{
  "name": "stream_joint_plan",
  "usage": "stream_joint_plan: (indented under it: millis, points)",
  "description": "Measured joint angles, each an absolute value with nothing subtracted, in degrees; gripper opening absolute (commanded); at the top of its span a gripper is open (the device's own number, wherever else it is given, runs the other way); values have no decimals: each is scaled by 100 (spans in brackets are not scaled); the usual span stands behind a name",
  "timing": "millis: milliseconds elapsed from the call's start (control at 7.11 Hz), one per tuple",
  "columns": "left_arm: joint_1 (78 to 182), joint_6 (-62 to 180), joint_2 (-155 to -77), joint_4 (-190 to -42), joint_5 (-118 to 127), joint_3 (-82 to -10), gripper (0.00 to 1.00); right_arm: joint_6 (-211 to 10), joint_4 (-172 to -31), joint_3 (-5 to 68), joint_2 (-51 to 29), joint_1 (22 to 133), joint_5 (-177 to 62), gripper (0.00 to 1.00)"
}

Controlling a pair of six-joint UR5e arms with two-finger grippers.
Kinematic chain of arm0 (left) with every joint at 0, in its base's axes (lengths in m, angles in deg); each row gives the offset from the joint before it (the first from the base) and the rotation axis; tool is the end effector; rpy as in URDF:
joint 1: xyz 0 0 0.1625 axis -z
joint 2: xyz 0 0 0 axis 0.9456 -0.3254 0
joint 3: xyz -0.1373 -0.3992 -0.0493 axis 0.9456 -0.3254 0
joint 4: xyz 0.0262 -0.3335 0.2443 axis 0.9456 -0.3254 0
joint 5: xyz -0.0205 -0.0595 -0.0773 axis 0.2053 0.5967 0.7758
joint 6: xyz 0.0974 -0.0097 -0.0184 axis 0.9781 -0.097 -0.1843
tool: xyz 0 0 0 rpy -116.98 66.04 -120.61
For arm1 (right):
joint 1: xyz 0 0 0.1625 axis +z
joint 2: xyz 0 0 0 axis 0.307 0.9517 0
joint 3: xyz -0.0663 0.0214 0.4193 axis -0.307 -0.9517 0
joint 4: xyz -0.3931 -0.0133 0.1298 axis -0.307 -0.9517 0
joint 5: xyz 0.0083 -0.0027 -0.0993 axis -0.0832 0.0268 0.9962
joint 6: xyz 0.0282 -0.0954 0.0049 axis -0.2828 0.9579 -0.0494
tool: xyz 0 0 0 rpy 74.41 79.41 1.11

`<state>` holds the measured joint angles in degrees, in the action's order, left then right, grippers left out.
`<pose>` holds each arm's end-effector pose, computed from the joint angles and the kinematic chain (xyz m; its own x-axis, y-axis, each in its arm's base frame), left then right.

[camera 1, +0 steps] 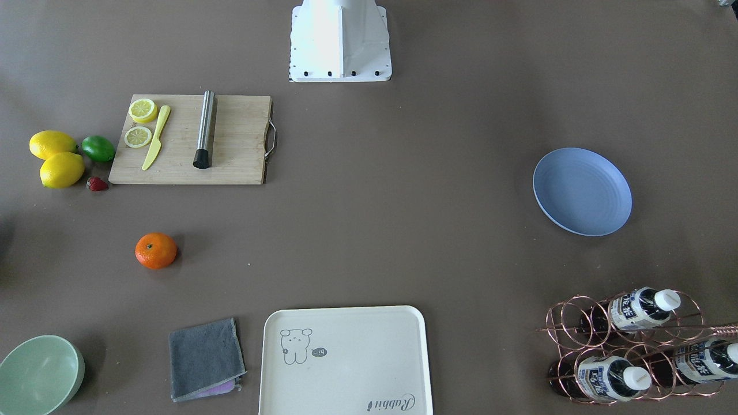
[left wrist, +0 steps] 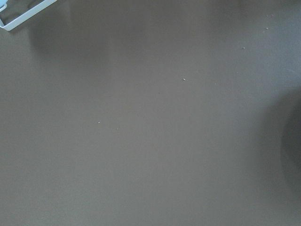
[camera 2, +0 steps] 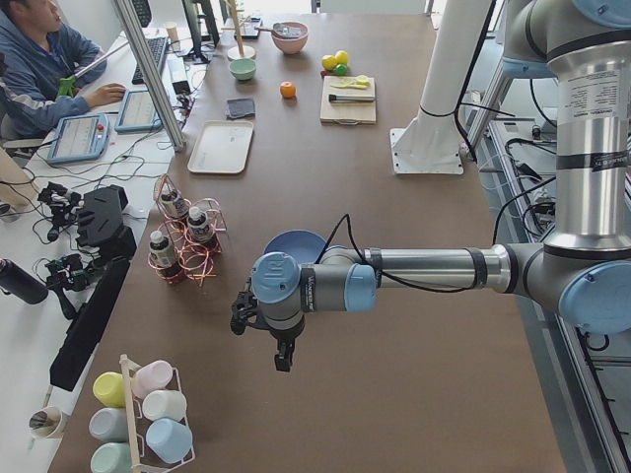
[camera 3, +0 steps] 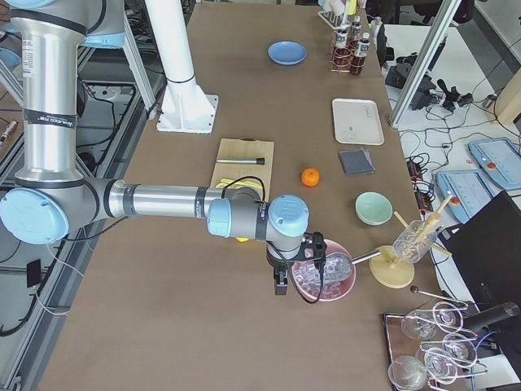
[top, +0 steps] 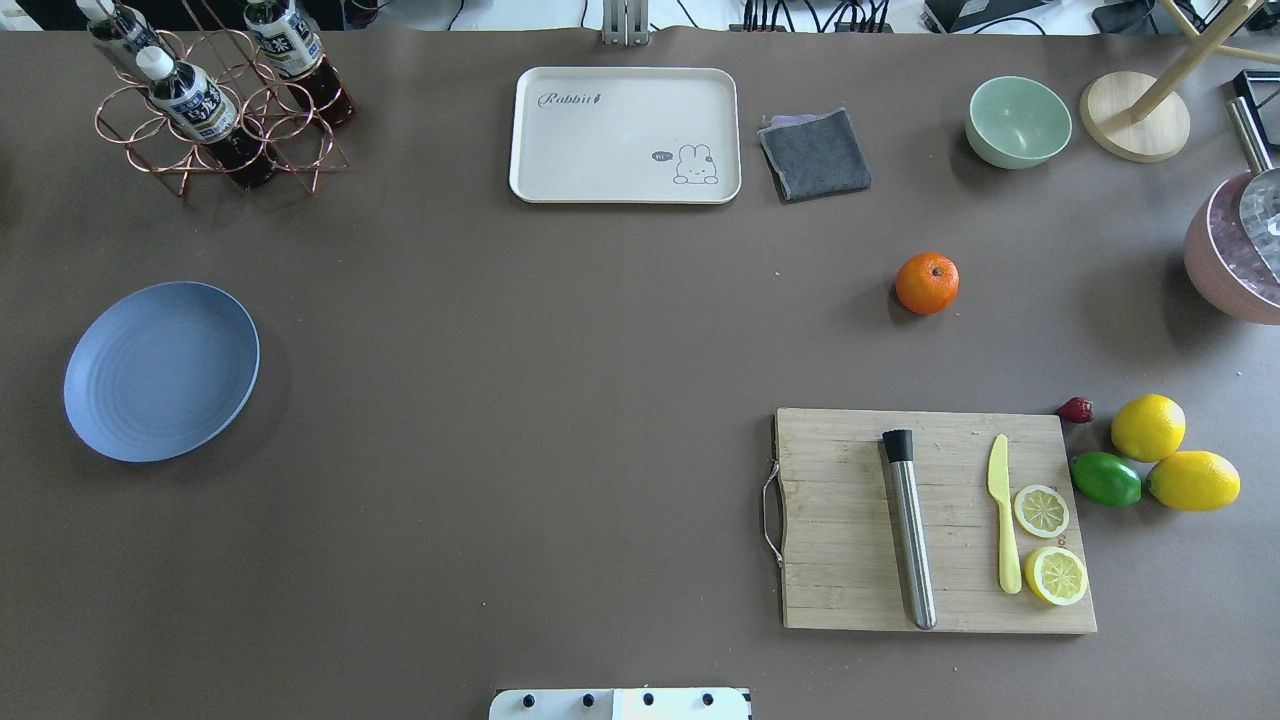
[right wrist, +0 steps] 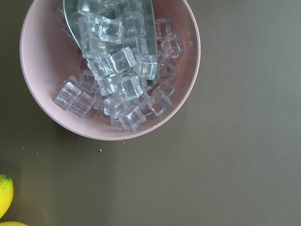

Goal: Pick orange to plate

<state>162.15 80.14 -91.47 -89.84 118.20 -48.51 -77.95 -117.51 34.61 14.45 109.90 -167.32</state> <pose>-0.0717 -0.4507 0.6680 0.7023 0.0848 -0.7068 -0.0589 0.9964 0.0610 0.0815 -0.4490 0.6572 0.7309 -0.0508 0.6806 0.0412 0.9987 0.0303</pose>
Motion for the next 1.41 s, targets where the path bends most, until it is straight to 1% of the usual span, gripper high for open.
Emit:
stream_joint_plan:
  millis: [1407]
  points:
    - [16213,8006,-9117,-8975,11835,-5083,98,-7795,-11742,3471,1429,10990,-16784,100]
